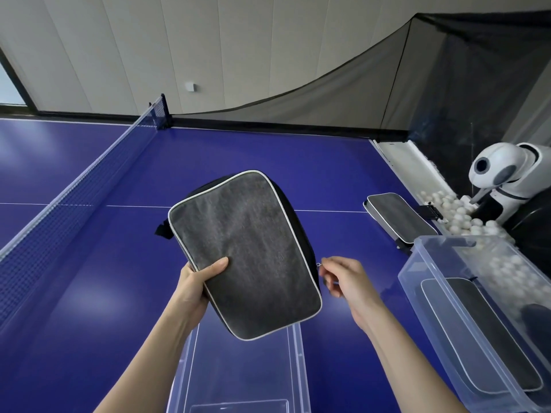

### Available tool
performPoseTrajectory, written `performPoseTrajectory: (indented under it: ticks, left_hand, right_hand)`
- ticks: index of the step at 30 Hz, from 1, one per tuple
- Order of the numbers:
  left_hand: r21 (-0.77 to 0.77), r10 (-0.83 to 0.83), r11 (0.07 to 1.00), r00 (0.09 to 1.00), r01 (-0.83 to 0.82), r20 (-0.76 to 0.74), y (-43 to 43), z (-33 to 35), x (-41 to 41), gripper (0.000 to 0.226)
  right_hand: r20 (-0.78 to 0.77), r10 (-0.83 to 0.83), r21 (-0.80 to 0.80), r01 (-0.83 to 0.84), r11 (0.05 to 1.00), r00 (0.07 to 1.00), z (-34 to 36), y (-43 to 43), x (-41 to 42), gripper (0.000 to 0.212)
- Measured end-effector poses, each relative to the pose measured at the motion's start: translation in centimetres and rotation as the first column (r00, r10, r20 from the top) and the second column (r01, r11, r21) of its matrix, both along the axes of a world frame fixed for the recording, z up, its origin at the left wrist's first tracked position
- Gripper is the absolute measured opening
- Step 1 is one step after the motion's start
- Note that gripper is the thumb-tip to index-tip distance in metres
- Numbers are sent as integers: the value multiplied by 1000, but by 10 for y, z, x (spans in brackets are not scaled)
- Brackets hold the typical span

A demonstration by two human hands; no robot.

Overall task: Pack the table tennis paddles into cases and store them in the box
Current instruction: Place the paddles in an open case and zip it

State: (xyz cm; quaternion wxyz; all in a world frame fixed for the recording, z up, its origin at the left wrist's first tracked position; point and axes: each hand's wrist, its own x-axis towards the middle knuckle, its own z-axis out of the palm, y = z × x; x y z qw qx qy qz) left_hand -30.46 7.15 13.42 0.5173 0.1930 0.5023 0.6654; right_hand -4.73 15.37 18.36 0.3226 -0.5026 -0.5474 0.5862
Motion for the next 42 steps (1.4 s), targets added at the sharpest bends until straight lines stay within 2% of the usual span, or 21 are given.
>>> performPoseTrajectory:
  ticks: [5, 8, 12, 19, 21, 24, 27, 34, 37, 42]
  left_hand:
    - [-22, -95, 996, 978, 92, -185, -1, 5, 1, 76]
    - [-55, -170, 985, 947, 161, -274, -4, 2, 5, 66]
    - [-92, -201, 979, 929, 181, -312, -9, -4, 9, 59]
    - [-99, -215, 977, 879, 191, -425, -8, 6, 7, 49]
    - [-124, -227, 974, 829, 190, -512, -6, 11, 7, 51]
    - [-156, -213, 977, 739, 147, -639, -4, 13, 11, 47]
    - [-148, -201, 980, 691, 136, -695, -2, 14, 13, 42]
    - [-153, -186, 982, 501, 107, -845, 6, 21, 16, 43]
    - [-170, -195, 981, 398, 98, -896, 9, 21, 21, 40]
    - [-279, -279, 960, 169, 24, -945, 16, 15, 27, 41]
  right_hand:
    - [-56, -27, 3, 27, 1000, 998, 6, 5, -12, 38]
    - [-111, -71, 39, 76, 996, 991, 21, 14, -14, 36]
    - [-46, -44, 124, 49, 991, 998, 32, 22, -8, 35]
    - [-73, -72, 86, 78, 993, 995, 25, 24, 1, 36]
    - [-83, -87, 86, 94, 992, 993, 24, 27, 3, 37]
    - [-16, -61, 164, 63, 984, 998, 25, 32, 4, 39]
    - [49, -47, 247, 34, 968, 998, 26, 33, 4, 40]
    - [214, -3, 403, -86, 911, 977, 36, 29, 2, 37]
    - [249, 23, 425, -130, 896, 968, 41, 21, -6, 37]
    - [303, 31, 488, -183, 853, 953, 45, 6, -23, 39]
